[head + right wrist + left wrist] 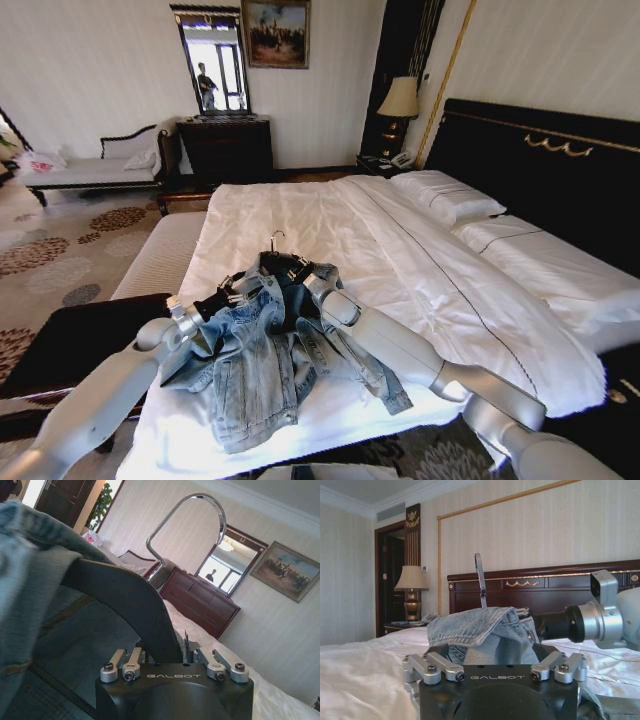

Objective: Pick up the clothes from the bed and hang them on the clothes hanger.

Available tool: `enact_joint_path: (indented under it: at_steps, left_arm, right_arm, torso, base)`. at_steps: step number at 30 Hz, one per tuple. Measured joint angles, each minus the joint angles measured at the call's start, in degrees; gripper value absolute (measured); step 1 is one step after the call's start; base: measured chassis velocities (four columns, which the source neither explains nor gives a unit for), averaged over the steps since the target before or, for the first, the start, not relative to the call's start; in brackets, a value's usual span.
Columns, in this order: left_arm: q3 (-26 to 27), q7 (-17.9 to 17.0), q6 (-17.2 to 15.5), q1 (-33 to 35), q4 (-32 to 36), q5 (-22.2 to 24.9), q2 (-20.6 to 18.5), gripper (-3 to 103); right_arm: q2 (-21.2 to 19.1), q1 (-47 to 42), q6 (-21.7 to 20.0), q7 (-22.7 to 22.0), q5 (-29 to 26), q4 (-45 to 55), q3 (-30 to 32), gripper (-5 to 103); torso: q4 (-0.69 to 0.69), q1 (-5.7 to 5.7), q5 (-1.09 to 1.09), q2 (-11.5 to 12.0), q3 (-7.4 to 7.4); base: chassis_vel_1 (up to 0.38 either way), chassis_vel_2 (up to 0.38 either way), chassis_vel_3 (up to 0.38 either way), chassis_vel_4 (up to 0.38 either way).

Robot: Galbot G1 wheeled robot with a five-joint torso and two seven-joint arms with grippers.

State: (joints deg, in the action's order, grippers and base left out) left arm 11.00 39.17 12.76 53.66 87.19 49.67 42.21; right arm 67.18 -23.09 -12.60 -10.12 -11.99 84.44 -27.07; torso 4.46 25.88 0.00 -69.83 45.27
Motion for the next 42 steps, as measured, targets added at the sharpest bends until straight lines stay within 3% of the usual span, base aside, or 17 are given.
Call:
enact_joint_path:
  at_steps: [1, 10, 18, 26, 29, 30, 31, 35, 40, 41, 42]
  left_arm:
    - [1.9, -0.1, -0.2, 1.8, 1.5, 0.0, -0.6, 99]
    - [10.4, -3.7, -0.9, 8.4, 9.7, 1.2, -2.6, 100]
    - [15.1, -4.2, -1.4, 14.4, 16.5, 1.6, -3.8, 100]
    - [21.2, -4.4, -1.0, 19.1, 19.0, 1.1, -3.8, 100]
    - [28.0, -6.8, -1.3, 22.0, 22.4, 3.0, -3.9, 100]
    - [28.0, -6.8, -1.3, 22.0, 22.4, 3.0, -3.9, 100]
    - [32.2, -8.3, -1.5, 23.8, 24.2, 4.6, -4.0, 100]
    - [36.7, -11.6, -1.6, 26.0, 25.8, 6.2, -3.8, 100]
    - [46.5, -22.4, -3.0, 32.8, 27.8, 8.0, 1.0, 100]
    - [46.5, -22.4, -3.0, 32.8, 27.8, 8.0, 1.0, 100]
    - [48.5, -24.6, -3.5, 34.8, 28.1, 8.1, 2.2, 100]
  right_arm:
    - [-0.2, -0.1, 0.0, -0.1, 0.1, 0.2, 0.1, 36]
    - [0.1, -0.6, 0.1, -0.8, 0.0, 0.5, 0.8, 30]
    - [0.3, -0.8, 0.2, -1.1, 0.1, 0.9, 1.0, 28]
    - [-1.0, -0.1, 1.0, -1.2, 2.3, 1.4, 0.7, 28]
    - [-1.5, 0.3, 1.6, -1.1, 4.7, 1.5, 0.7, 27]
    - [-1.5, 0.3, 1.6, -1.1, 4.7, 1.5, 0.7, 27]
    - [-1.8, 0.4, 2.0, -1.2, 6.2, 1.5, 0.8, 27]
    - [-2.4, 0.4, 2.7, -1.3, 8.2, 1.8, 1.3, 27]
    - [-5.7, 0.8, 3.4, -1.7, 10.2, 4.6, 2.3, 27]
    - [-5.7, 0.8, 3.4, -1.7, 10.2, 4.6, 2.3, 27]
    - [-6.4, 1.1, 3.4, -1.7, 10.2, 5.3, 2.5, 27]
  torso:
    - [0.00, 0.00, -0.01, 0.0, 0.00]
    - [0.01, 0.00, -0.01, 0.0, 0.00]
    - [0.01, -0.01, 0.00, 0.0, 0.00]
    - [0.01, 0.00, 0.00, 0.0, 0.00]
    - [0.01, 0.00, 0.00, 0.0, 0.00]
    - [0.01, 0.00, 0.00, 0.0, 0.00]
    - [0.00, 0.00, 0.02, 0.0, 0.00]
    - [0.00, 0.00, 0.01, 0.0, 0.00]
    - [0.02, 0.01, 0.01, 0.0, 0.00]
    - [0.02, 0.01, 0.01, 0.0, 0.00]
    - [0.03, 0.01, 0.00, 0.0, 0.01]
  base:
    - [0.000, 0.000, 0.000, 0.000]
    - [0.000, 0.000, 0.000, 0.000]
    - [0.000, 0.000, 0.000, 0.000]
    - [0.000, 0.000, 0.000, 0.000]
    - [0.000, 0.000, 0.000, 0.000]
    - [0.000, 0.000, 0.000, 0.000]
    - [0.000, 0.000, 0.000, 0.000]
    - [0.000, 0.000, 0.000, 0.000]
    - [0.000, 0.000, 0.000, 0.000]
    - [0.000, 0.000, 0.000, 0.000]
    - [0.000, 0.000, 0.000, 0.000]
